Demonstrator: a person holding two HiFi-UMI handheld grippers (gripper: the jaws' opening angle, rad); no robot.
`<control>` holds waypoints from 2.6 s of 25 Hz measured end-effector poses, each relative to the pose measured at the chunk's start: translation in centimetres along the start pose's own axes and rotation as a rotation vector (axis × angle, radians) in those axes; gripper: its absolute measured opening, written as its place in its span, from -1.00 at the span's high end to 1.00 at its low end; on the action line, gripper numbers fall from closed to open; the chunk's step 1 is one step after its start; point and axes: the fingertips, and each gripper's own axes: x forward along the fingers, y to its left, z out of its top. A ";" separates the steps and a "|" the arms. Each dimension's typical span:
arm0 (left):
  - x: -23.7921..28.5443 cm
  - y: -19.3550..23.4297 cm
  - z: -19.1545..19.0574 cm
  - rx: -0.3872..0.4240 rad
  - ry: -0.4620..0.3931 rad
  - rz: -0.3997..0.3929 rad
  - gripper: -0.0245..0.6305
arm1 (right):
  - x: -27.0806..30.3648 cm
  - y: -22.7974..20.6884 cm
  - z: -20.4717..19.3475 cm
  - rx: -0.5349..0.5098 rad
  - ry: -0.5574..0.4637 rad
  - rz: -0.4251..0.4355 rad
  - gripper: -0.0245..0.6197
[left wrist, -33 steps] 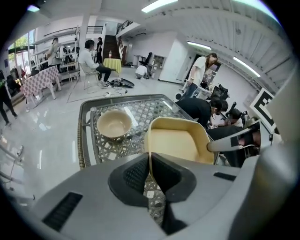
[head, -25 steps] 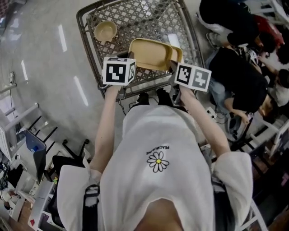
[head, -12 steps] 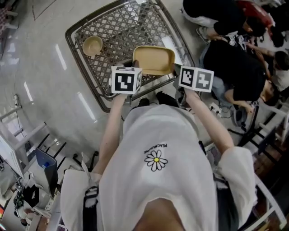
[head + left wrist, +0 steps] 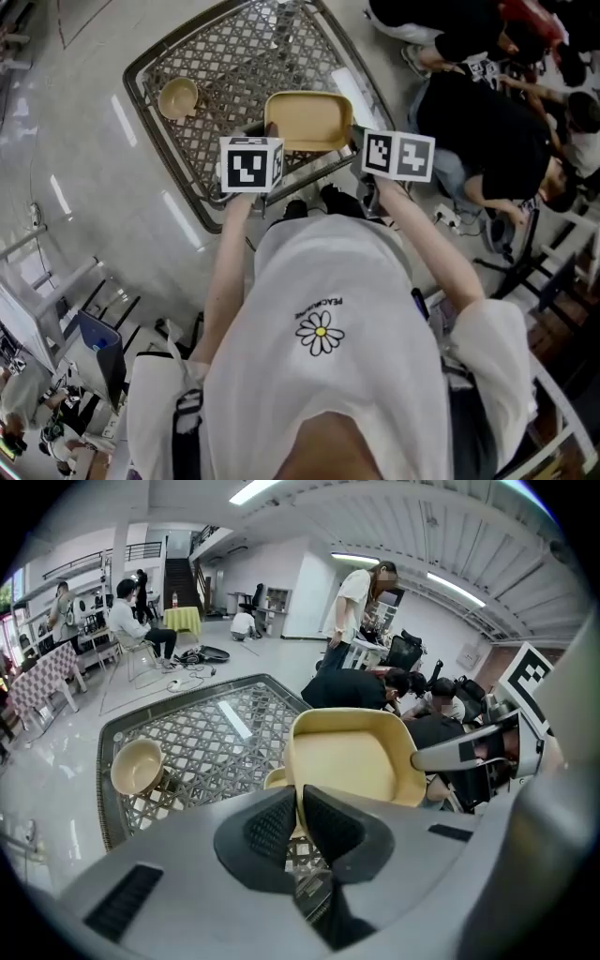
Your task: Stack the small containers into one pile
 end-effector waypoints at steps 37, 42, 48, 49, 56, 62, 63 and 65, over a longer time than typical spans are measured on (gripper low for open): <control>7.1 2.1 -2.3 -0.023 0.243 0.013 0.79 | 6.3 -3.1 -0.1 0.052 0.218 -0.004 0.81; 8.4 2.2 -2.5 0.008 0.255 0.012 0.79 | 7.0 -3.6 -0.9 0.071 0.245 -0.013 0.81; 9.2 2.4 -3.3 0.011 0.278 0.006 0.79 | 7.8 -4.1 -2.0 0.085 0.281 -0.021 0.81; 9.3 2.4 -3.4 0.009 0.282 0.005 0.79 | 7.9 -4.1 -2.0 0.085 0.283 -0.022 0.81; 9.9 2.9 -3.9 0.001 0.314 0.004 0.79 | 8.4 -3.5 -1.8 0.059 0.295 -0.018 0.81; 10.1 2.9 -4.6 -0.014 0.349 -0.008 0.79 | 9.0 -3.9 -2.3 0.074 0.320 -0.023 0.81; 10.2 2.8 -4.6 -0.013 0.346 -0.009 0.79 | 9.0 -4.0 -2.4 0.074 0.321 -0.025 0.81; 10.2 2.4 -4.7 -0.017 0.349 -0.015 0.79 | 8.9 -4.2 -2.5 0.074 0.324 -0.030 0.81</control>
